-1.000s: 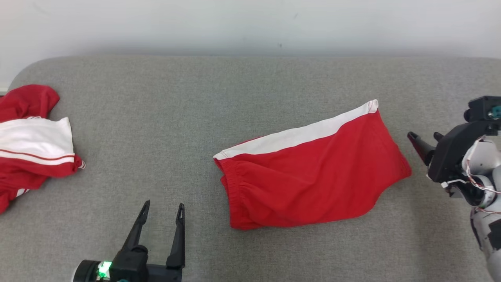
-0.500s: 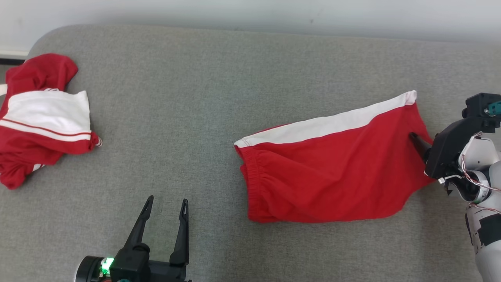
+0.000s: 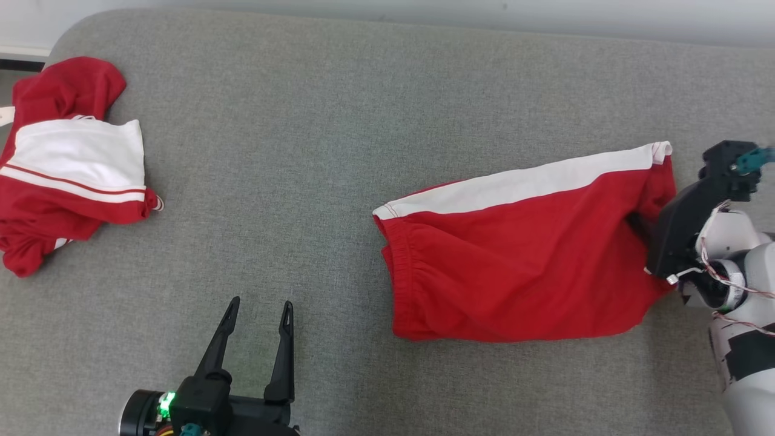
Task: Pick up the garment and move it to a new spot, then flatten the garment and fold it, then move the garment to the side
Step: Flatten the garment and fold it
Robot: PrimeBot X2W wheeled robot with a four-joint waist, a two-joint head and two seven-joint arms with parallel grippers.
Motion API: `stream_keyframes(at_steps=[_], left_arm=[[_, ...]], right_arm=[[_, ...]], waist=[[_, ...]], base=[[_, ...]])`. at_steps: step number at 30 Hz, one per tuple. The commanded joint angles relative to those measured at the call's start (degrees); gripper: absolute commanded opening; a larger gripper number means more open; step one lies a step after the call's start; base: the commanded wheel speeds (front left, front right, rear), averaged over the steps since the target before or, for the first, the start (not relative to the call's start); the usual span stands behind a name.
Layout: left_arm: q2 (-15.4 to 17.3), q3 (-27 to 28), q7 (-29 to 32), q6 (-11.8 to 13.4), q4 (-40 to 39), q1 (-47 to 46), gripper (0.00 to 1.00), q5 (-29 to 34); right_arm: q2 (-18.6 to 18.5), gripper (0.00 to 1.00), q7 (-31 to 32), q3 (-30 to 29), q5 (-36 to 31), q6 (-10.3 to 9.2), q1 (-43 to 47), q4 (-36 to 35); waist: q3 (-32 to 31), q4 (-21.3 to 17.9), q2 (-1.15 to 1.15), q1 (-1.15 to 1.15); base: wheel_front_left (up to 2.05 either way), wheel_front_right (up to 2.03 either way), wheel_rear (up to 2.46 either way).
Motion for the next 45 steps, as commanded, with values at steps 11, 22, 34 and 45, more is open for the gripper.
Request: stream_keyframes(at_steps=[11, 22, 34, 45], left_arm=[[-1.14, 1.10, -0.19, -1.36, 1.46, 0.28, 1.00, 0.46], [-2.14, 1.71, -0.19, -2.28, 2.29, 1.38, 1.00, 0.66], [-2.90, 1.96, -0.19, -3.19, 3.15, 2.59, 1.00, 0.39], [-3.32, 2.01, -0.19, -3.55, 3.78, 3.51, 1.00, 0.07]], right_arm=[[0.41, 0.00, -0.67, -4.85, -3.32, 0.06, 4.55, -2.74], [-0.95, 0.00, -3.35, -13.68, -11.76, 0.07, 8.45, -9.61], [1.80, 0.00, -0.51, -3.78, -9.17, 0.07, 8.87, -16.83], [2.59, 0.00, 2.34, 6.93, -5.03, 0.07, 9.49, -18.17]], waist=[[-2.44, -2.17, 0.00, 0.00], [-6.27, -4.98, 0.00, 0.00], [-8.66, -3.49, 0.00, 0.00], [-9.83, -1.61, 0.00, 0.00]], base=[[0.00, 0.00, 0.00], [0.00, 0.00, 0.00], [0.00, 0.00, 0.00], [0.00, 0.00, 0.00]])
